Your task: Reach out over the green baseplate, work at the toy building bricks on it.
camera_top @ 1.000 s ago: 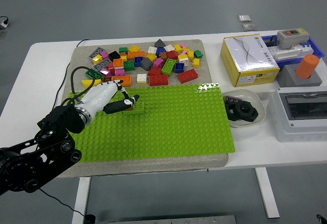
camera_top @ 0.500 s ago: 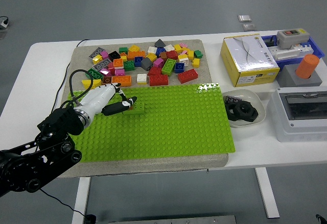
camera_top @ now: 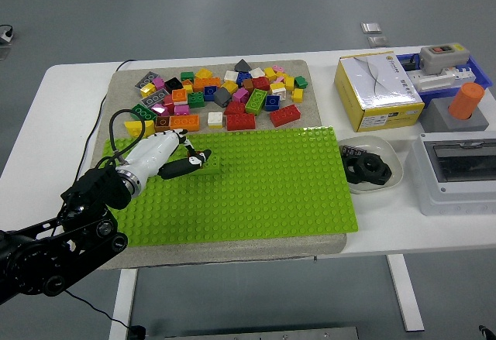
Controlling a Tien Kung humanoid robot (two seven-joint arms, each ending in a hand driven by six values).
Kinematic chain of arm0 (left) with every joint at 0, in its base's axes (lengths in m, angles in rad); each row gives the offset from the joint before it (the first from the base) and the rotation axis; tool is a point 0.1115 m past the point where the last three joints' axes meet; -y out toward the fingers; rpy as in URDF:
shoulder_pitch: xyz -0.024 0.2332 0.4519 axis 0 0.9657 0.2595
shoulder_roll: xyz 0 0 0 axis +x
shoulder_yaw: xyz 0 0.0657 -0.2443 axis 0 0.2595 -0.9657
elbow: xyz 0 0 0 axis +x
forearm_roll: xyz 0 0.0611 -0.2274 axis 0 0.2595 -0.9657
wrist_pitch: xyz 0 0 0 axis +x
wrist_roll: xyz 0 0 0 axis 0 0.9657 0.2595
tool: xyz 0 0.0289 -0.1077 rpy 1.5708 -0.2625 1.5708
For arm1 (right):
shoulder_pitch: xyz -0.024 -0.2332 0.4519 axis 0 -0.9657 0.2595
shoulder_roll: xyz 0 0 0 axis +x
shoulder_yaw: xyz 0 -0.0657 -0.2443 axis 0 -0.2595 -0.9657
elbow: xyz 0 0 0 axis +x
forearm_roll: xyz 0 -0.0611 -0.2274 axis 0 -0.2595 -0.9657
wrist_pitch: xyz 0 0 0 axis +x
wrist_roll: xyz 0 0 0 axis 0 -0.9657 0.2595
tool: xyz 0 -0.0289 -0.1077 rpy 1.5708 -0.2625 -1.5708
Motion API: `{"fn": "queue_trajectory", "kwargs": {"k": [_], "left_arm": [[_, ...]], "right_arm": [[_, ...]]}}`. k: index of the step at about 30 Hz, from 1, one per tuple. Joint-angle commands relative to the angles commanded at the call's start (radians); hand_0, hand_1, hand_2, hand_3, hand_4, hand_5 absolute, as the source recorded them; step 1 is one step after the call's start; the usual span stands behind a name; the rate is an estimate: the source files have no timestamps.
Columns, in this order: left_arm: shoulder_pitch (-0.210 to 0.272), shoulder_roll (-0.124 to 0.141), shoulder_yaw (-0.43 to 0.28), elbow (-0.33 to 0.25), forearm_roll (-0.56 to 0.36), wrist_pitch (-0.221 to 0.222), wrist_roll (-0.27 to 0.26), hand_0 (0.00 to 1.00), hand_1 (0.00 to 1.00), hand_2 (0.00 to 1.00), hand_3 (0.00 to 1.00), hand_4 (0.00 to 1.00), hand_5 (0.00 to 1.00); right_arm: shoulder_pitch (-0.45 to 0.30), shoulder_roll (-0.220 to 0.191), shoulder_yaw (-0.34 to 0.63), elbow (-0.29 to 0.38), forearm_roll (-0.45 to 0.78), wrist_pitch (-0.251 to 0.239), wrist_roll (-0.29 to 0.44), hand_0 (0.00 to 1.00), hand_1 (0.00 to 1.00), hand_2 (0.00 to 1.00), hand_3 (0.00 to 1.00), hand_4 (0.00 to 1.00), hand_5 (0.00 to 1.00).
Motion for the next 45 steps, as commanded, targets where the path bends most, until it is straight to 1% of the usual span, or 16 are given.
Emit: {"fn": "queue_trajectory", "kwargs": {"k": [11,20,21,22,27,28,32,33,34,36,38,39,40,41,43,45], "left_arm": [[0.011,-0.012,-0.005,0.022,0.006,0.005,0.005,0.998,0.995,0.963,0.588,0.681,0.993],[0.019,-0.013,-0.019,0.030,0.003,0.013,-0.005,0.998,0.995,0.962,0.586,0.678,0.980],[0.020,-0.011,-0.024,0.027,0.002,0.013,-0.006,0.998,0.991,0.956,0.584,0.690,0.947],[0.022,-0.009,-0.027,0.024,0.001,0.014,-0.007,0.998,0.991,0.956,0.584,0.690,0.947],[0.028,0.008,-0.056,-0.013,0.004,-0.001,-0.001,0.998,0.991,0.956,0.584,0.690,0.947],[0.031,0.016,-0.064,-0.029,0.002,-0.005,0.003,0.998,0.987,0.943,0.577,0.804,0.866],[0.037,0.038,-0.084,-0.077,-0.006,-0.014,0.013,0.998,0.987,0.943,0.577,0.804,0.866],[0.037,0.041,-0.086,-0.082,-0.007,-0.014,0.013,0.998,0.987,0.943,0.577,0.804,0.866],[0.039,0.045,-0.093,-0.093,-0.008,-0.014,0.015,0.998,0.985,0.940,0.590,0.831,0.759],[0.044,0.054,-0.111,-0.116,-0.006,-0.014,0.017,0.998,0.985,0.940,0.590,0.831,0.759],[0.056,0.067,-0.143,-0.146,-0.005,-0.009,0.011,0.998,0.985,0.940,0.590,0.831,0.759],[0.068,0.075,-0.164,-0.163,-0.009,-0.003,-0.002,0.998,0.985,0.940,0.590,0.831,0.759],[0.081,0.083,-0.182,-0.176,-0.020,0.005,-0.018,0.971,0.919,0.878,0.649,0.826,0.643],[0.102,0.094,-0.209,-0.190,-0.041,0.017,-0.045,0.971,0.919,0.878,0.649,0.826,0.643],[0.132,0.107,-0.246,-0.201,-0.073,0.033,-0.086,0.971,0.919,0.878,0.649,0.826,0.643],[0.176,0.127,-0.299,-0.213,-0.115,0.047,-0.145,0.971,0.919,0.878,0.649,0.826,0.643]], "right_arm": [[0.000,0.002,-0.004,0.001,0.005,0.000,0.002,0.679,0.666,0.691,0.771,0.896,0.961],[-0.001,0.002,0.000,0.001,-0.003,-0.001,-0.001,0.679,0.666,0.691,0.771,0.896,0.960],[-0.001,0.002,0.002,0.001,-0.005,-0.001,-0.002,0.679,0.666,0.691,0.771,0.896,0.960],[-0.001,0.003,0.003,0.002,-0.007,-0.001,-0.003,0.679,0.666,0.693,0.771,0.896,0.960],[-0.001,0.004,0.013,0.002,-0.019,-0.003,-0.010,0.679,0.666,0.693,0.771,0.896,0.960],[-0.001,0.004,0.016,0.002,-0.023,-0.004,-0.013,0.679,0.666,0.695,0.771,0.896,0.960],[-0.004,0.006,0.021,0.002,-0.030,-0.004,-0.016,0.679,0.666,0.695,0.771,0.896,0.960],[-0.004,0.006,0.021,0.002,-0.030,-0.004,-0.016,0.679,0.666,0.695,0.771,0.896,0.960],[-0.005,0.006,0.022,0.002,-0.032,-0.004,-0.017,0.679,0.666,0.694,0.771,0.895,0.961],[-0.005,0.007,0.025,0.002,-0.037,-0.005,-0.019,0.679,0.666,0.694,0.771,0.895,0.961],[-0.006,0.008,0.029,0.002,-0.042,-0.005,-0.022,0.679,0.666,0.694,0.771,0.895,0.961],[-0.006,0.008,0.030,0.002,-0.045,-0.006,-0.023,0.679,0.666,0.694,0.771,0.895,0.961],[-0.007,0.009,0.031,0.002,-0.046,-0.006,-0.023,0.679,0.666,0.703,0.772,0.892,0.960],[-0.007,0.011,0.032,0.002,-0.046,-0.007,-0.023,0.679,0.666,0.703,0.772,0.892,0.960],[-0.009,0.014,0.032,0.002,-0.046,-0.008,-0.023,0.679,0.666,0.703,0.772,0.892,0.960],[-0.011,0.017,0.029,0.003,-0.042,-0.007,-0.023,0.679,0.666,0.703,0.772,0.892,0.960]]}}
